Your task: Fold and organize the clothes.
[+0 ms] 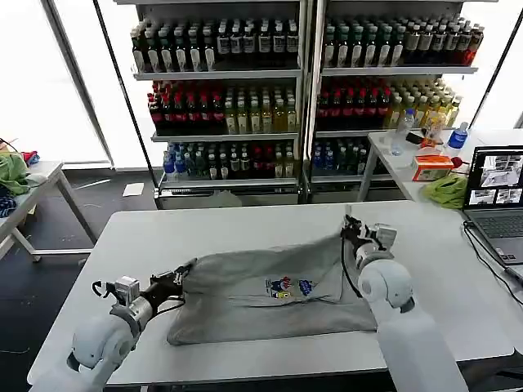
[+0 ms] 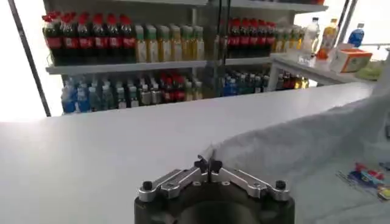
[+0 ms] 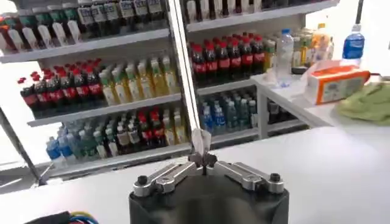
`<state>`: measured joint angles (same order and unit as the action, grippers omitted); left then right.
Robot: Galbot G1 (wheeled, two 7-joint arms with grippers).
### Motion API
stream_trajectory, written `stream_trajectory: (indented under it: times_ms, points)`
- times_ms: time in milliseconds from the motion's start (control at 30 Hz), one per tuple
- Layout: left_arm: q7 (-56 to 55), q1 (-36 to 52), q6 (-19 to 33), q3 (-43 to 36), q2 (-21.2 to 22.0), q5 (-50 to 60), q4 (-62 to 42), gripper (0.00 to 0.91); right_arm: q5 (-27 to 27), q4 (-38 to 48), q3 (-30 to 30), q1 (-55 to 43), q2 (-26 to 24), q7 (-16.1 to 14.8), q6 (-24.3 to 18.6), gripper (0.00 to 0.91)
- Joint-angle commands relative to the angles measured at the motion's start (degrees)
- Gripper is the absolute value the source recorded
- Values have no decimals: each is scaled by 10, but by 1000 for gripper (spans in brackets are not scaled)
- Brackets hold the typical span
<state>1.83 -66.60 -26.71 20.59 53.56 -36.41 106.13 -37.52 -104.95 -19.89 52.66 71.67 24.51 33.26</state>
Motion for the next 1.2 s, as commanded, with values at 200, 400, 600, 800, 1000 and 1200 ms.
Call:
stream_trajectory:
  times_ms: [200,400,600,800,1000,1200]
  points:
    - [8,-69,6,18,2,23,36,0,-9,-120,-29,187,5,25,0,0]
    - [9,-84,7,23,3,30,42,0,-2,-131,-35,225,3,34,-1,0]
    - [13,-107,5,26,13,43,51,0,9,-129,-33,257,5,42,-1,0]
    - [17,-109,5,29,14,52,46,0,42,-110,-23,267,6,41,-2,0]
    - [19,-106,6,34,11,56,36,10,61,-83,-26,264,3,41,-13,0]
    - [21,-96,10,35,5,58,21,10,62,-77,-39,246,-1,42,-15,0]
